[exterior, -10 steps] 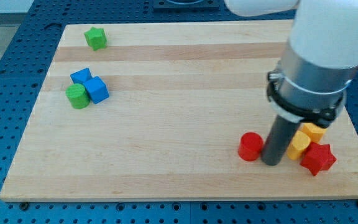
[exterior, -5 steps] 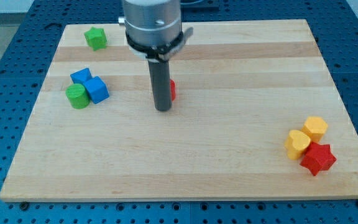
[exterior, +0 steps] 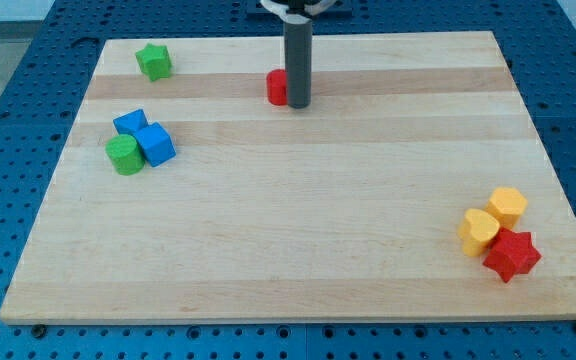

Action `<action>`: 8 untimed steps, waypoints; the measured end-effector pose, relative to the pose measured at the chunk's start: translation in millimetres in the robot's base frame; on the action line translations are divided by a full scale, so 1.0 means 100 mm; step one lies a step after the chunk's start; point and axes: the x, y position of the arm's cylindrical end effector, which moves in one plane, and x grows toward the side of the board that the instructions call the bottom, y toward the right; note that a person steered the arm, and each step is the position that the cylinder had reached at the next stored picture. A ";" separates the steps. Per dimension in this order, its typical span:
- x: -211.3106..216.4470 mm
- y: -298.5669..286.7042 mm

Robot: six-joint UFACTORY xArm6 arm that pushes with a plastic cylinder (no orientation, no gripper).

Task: Move the red circle to the green star

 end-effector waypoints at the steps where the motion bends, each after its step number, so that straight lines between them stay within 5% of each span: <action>1: -0.02 -0.37; 3: -0.36 -0.02; 5: -0.30 -1.05; 8: -0.33 -1.52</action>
